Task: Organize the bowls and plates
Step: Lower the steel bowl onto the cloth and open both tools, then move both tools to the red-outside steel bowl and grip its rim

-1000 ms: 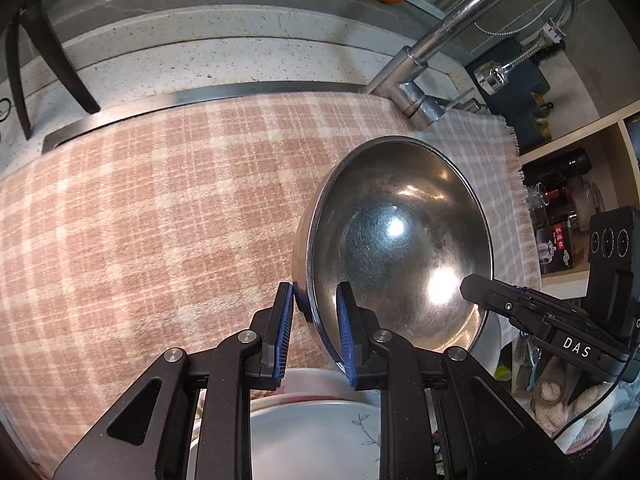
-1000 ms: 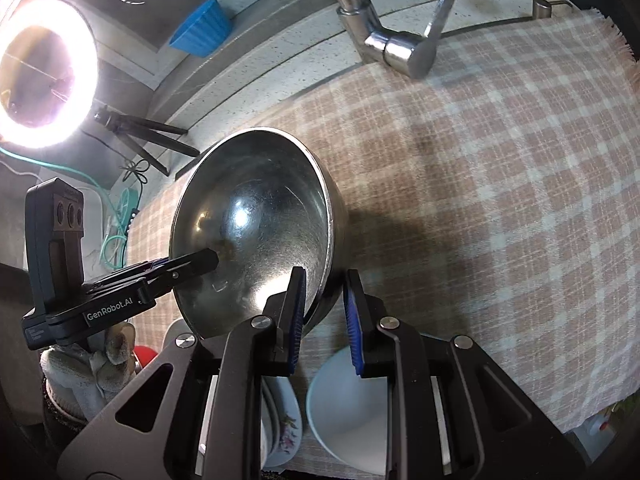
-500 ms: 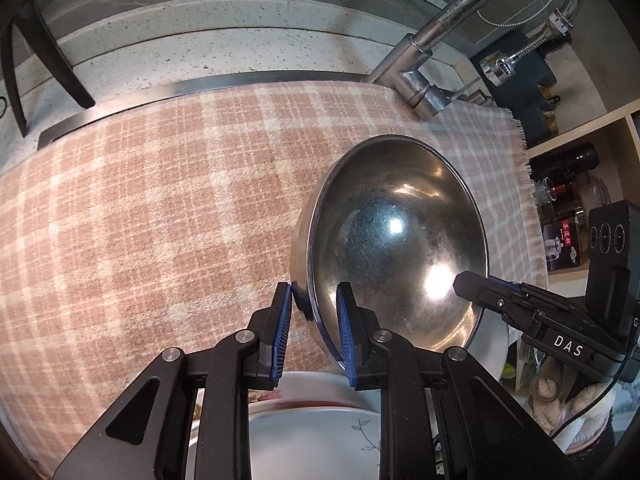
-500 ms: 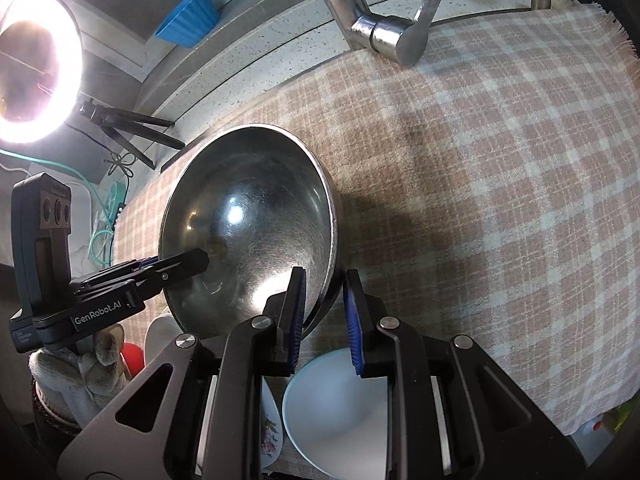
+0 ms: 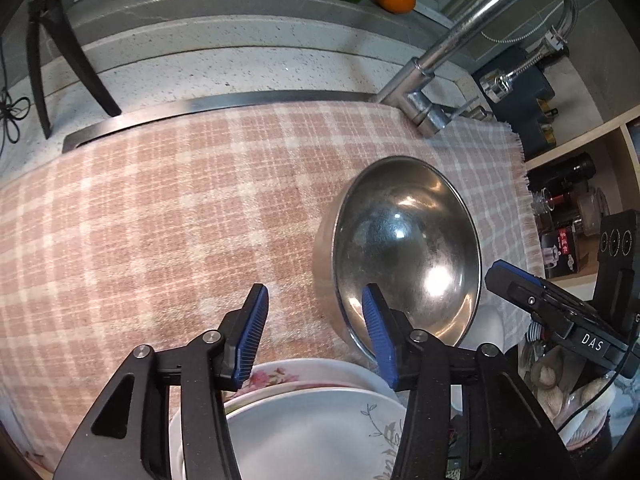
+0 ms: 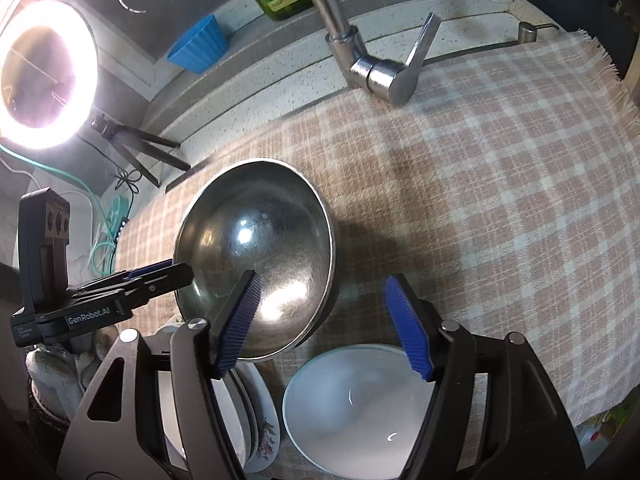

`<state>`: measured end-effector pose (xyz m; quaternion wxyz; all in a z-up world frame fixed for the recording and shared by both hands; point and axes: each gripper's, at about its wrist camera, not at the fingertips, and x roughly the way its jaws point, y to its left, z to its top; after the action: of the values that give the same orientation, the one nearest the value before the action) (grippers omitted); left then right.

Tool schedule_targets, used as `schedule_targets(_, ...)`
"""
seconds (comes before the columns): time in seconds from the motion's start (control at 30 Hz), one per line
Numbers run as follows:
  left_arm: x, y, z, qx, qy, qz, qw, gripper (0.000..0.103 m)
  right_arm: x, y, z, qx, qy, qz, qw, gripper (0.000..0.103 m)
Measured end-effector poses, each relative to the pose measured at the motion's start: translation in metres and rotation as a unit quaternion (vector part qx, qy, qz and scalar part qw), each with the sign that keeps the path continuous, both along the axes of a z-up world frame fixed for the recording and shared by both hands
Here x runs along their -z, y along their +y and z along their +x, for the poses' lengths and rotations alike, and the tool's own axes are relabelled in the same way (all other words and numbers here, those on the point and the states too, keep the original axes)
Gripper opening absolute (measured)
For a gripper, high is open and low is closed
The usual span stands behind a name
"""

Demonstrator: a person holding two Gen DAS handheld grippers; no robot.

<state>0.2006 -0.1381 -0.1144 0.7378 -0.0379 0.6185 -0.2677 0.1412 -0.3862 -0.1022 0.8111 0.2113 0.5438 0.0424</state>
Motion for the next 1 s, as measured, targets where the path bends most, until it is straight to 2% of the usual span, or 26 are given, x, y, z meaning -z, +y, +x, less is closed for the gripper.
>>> schedule_targets(0.17, -0.014, 0.019, -0.005, -0.015, -0.016, -0.004, 0.9997, 0.049, -0.011, 0.002, -0.006, -0.001, -0.013, 0.004, 1.0, 0.071)
schedule_targets(0.27, -0.025, 0.036, -0.011, -0.031, -0.03, -0.014, 0.999, 0.057, -0.02, 0.01, -0.01, -0.012, -0.025, -0.002, 1.0, 0.072)
schedule_targets(0.5, -0.053, 0.09, -0.034, -0.078, -0.068, -0.036, 0.994, 0.057, -0.044, 0.042, -0.021, -0.062, -0.059, -0.006, 0.996, 0.072)
schedule_targets(0.63, -0.062, 0.128, -0.052, -0.117, -0.075, -0.052, 0.9889, 0.057, -0.051, 0.065, -0.027, -0.096, -0.069, 0.0, 0.993, 0.072)
schedule_targets(0.83, -0.072, 0.18, -0.087, -0.177, -0.1, -0.04, 0.9783, 0.057, -0.056, 0.112, -0.032, -0.16, -0.076, 0.011, 0.984, 0.072)
schedule_targets(1.0, -0.062, 0.219, -0.119, -0.222, -0.101, -0.02, 0.9695, 0.057, -0.056, 0.158, -0.036, -0.217, -0.081, 0.015, 0.973, 0.072)
